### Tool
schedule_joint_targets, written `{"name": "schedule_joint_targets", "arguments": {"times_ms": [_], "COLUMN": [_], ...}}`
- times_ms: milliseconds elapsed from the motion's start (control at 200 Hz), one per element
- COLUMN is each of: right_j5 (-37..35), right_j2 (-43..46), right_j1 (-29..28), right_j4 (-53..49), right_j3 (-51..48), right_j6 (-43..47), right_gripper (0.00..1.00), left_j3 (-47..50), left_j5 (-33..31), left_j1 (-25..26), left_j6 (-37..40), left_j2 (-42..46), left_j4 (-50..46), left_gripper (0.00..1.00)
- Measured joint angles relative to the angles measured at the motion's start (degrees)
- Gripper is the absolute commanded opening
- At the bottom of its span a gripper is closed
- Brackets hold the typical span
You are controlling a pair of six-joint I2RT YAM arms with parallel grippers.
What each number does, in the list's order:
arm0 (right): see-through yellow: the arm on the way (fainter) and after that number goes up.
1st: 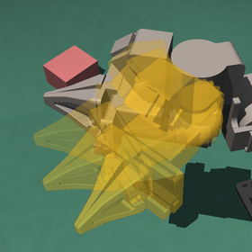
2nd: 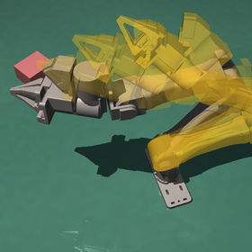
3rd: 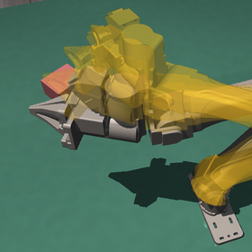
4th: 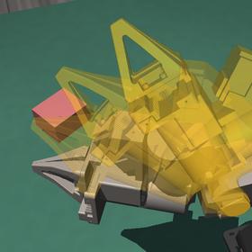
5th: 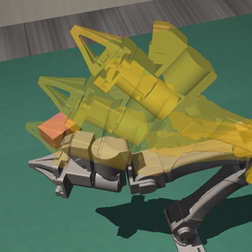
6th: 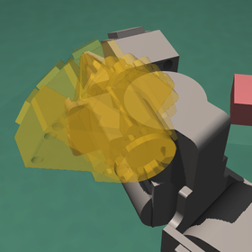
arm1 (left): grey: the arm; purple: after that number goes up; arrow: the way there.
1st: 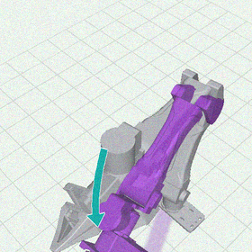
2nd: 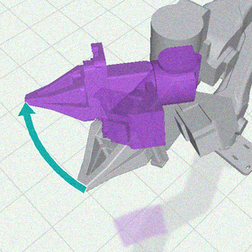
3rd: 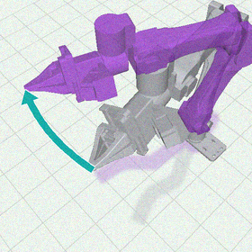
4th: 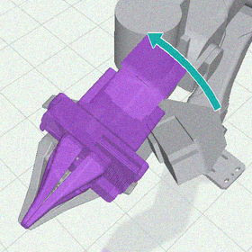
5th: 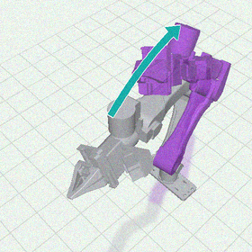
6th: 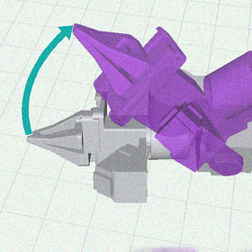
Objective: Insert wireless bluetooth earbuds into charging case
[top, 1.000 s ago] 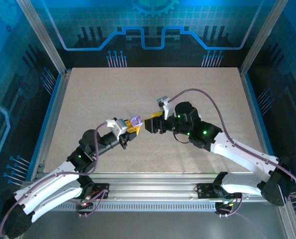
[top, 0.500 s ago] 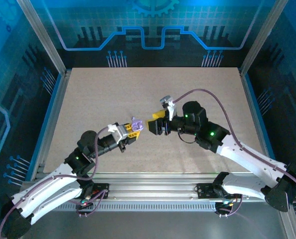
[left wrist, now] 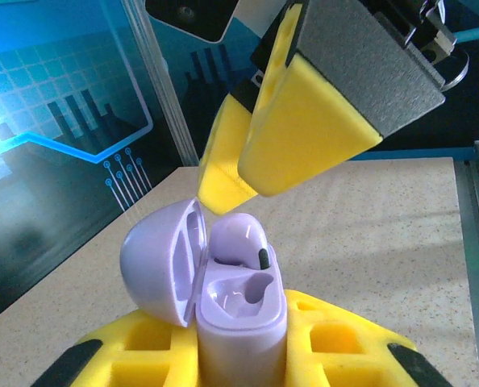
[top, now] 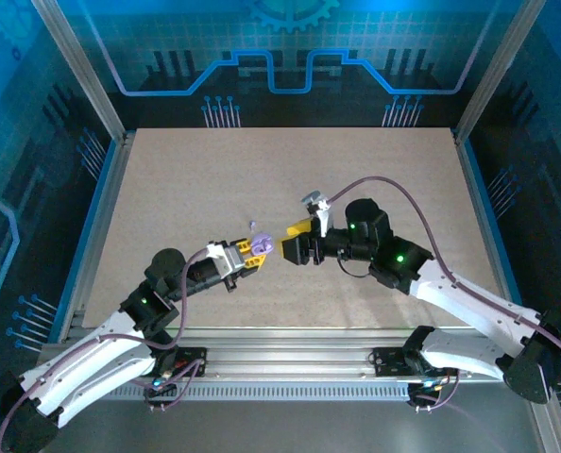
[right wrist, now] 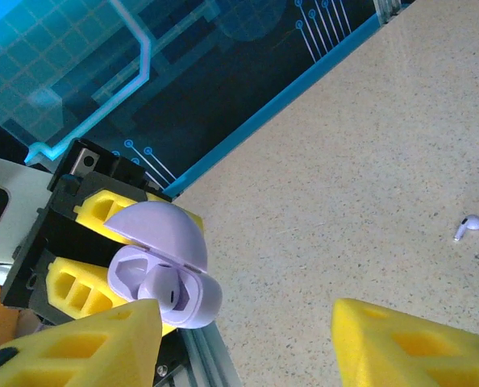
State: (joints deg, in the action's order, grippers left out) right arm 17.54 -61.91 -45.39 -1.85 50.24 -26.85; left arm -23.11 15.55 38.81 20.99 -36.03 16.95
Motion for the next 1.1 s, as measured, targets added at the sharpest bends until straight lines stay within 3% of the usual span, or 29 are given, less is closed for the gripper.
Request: {"name": "schedule_joint_targets", "arguments": {"times_ms": [645, 1101], "right_j5": [-0.57, -0.94], "right_j2": [-2.8, 16.02], "right_j1": [-1.18, 1.73], "right_j4": [0.11, 2.14], "right_j3": [0.09, -11.39], "right_j6": [0.63, 3.56], "right_gripper": [0.58, 0.6], "left_j3": [0.0, -1.6], "left_j5": [1.16, 8.76], "left_j1": [-0.02, 0.0], "left_j6": [0.17, -4.83], "left_j2": [0.0, 0.13], "left_j4": [-1.68, -0.66], "left_gripper": [0.18, 0.18]}}
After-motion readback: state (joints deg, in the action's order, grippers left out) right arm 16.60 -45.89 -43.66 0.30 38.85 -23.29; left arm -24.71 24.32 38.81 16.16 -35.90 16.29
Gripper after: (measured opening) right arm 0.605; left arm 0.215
